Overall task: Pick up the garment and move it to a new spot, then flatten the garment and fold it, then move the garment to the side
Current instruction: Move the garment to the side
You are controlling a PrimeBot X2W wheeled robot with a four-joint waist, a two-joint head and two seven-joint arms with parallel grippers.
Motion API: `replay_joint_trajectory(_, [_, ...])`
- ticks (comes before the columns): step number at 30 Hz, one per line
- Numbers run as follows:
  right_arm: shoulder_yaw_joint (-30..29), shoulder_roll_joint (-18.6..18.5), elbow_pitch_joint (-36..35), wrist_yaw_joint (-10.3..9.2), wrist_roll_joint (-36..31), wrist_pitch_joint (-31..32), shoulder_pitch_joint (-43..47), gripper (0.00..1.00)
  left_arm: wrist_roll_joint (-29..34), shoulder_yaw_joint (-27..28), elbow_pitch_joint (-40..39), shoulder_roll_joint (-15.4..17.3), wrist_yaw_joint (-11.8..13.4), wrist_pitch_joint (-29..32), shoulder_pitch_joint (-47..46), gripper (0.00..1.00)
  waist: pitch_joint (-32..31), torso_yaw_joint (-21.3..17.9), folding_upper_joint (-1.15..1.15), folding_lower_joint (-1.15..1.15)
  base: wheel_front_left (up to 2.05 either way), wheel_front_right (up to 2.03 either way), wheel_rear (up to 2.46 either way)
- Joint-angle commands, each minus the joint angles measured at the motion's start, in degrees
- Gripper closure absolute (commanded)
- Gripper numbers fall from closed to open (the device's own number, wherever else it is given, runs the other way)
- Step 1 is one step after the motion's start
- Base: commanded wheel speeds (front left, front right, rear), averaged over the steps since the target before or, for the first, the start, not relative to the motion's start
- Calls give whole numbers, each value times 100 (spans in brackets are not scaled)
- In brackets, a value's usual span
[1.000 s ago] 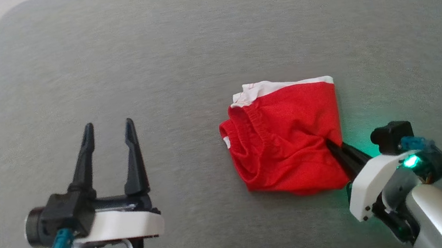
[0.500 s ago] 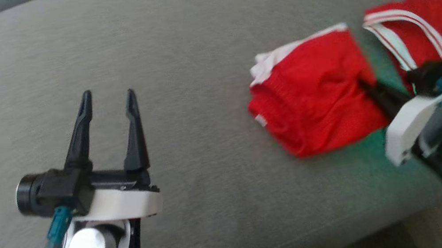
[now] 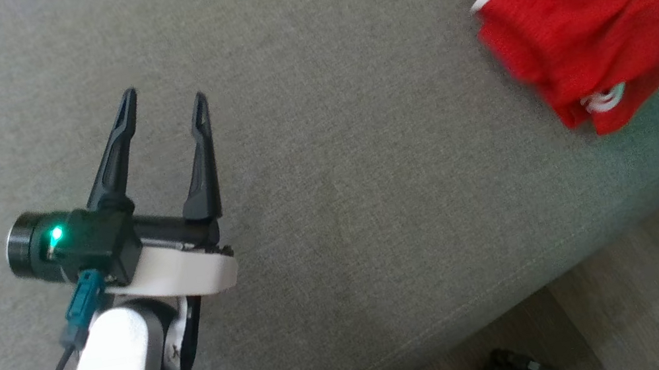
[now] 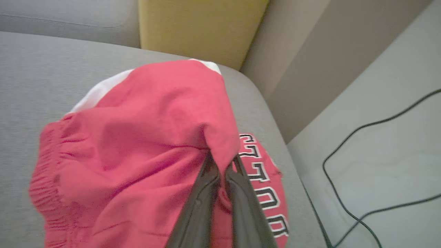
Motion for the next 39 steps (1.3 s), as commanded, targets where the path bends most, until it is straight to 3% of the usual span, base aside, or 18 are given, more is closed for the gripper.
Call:
replay_joint_trajectory(1, [-89, -244, -84, -5, -13, -20, -91, 100, 55, 151, -229, 91, -18, 9, -198, 0, 106, -37, 0, 0, 0, 0, 0])
replay_joint_trajectory(10, [-579, -442, 903, -5, 134, -179, -641, 100, 124, 79, -272, 159, -54, 59, -455, 0, 534, 23, 0, 0, 0, 0, 0])
replay_joint_trajectory(18, [-616, -128, 1682, -5, 294, -514, -980, 100, 147, 26, -266, 209, -78, 98, -613, 0, 749, 14, 0, 0, 0, 0, 0])
replay_joint_trajectory(19, [-634, -78, 1791, -5, 321, -560, -1005, 83, 148, 15, -262, 215, -85, 101, -630, 0, 762, 16, 0, 0, 0, 0, 0])
replay_joint_trajectory(20, [-650, -19, 1875, -5, 335, -631, -1026, 51, 149, 8, -257, 222, -89, 104, -643, 0, 769, 14, 0, 0, 0, 0, 0])
replay_joint_trajectory(21, [-709, 90, 2050, -5, 351, -752, -1050, 0, 147, -4, -246, 235, -95, 106, -661, 0, 771, 11, 0, 0, 0, 0, 0])
replay_joint_trajectory(29, [-1185, 527, 2021, -5, 118, -1648, -876, 0, 31, 38, -99, 251, -40, 9, -494, 0, 400, 59, 0, 0, 0, 0, 0])
replay_joint_trajectory(34, [-1418, 918, 1210, -5, -152, -1863, -379, 0, -91, 68, -4, 184, 48, -91, -255, 0, 3, 257, 0, 0, 0, 0, 0])
replay_joint_trajectory(39, [-1576, 1480, -14, -5, -419, -1697, 440, 0, -220, 123, 70, 106, 149, -185, -7, 0, -328, 586, 0, 0, 0, 0, 0])
